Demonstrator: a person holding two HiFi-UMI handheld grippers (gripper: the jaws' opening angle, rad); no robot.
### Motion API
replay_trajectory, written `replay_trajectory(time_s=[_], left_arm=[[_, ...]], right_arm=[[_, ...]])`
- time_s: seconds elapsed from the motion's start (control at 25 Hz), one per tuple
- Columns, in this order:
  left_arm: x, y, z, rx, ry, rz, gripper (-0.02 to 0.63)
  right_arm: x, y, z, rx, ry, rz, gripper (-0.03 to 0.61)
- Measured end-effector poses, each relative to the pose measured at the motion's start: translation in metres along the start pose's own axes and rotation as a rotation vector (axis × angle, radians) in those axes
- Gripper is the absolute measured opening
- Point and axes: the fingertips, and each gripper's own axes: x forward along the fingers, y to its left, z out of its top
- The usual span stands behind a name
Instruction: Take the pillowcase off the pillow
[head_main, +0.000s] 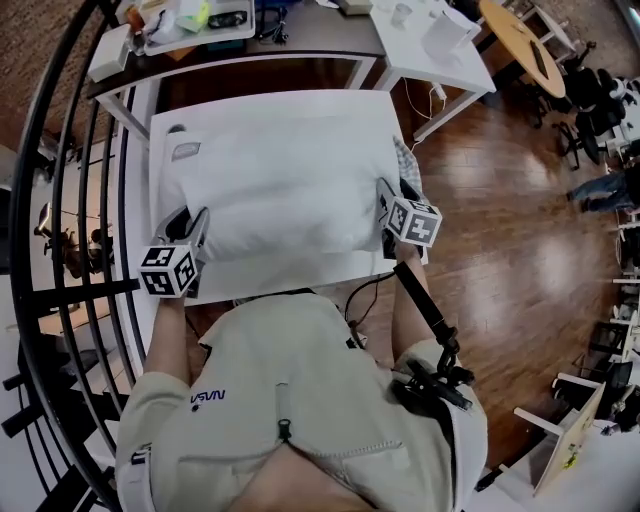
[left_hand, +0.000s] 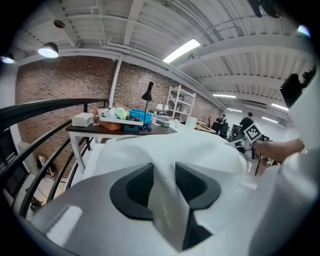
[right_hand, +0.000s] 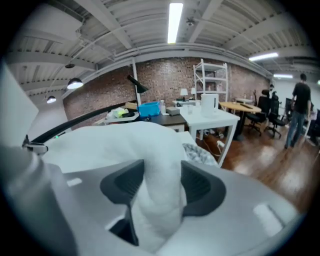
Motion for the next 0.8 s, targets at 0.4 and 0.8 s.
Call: replay_trajectory(time_s=[0.4, 0.8], left_arm=[[0.02, -0.012, 0.028, 0.187, -0.095, 0.095, 0.054], [0.032, -0.017, 0.01, 0.199, -0.061, 0.077, 0.029]], right_arm=[[-0.001, 0.113, 0.032, -0.316, -0.153, 0.05, 0.015], [0.005, 0.108, 0.002, -0.261, -0.128, 0.017, 0.003]])
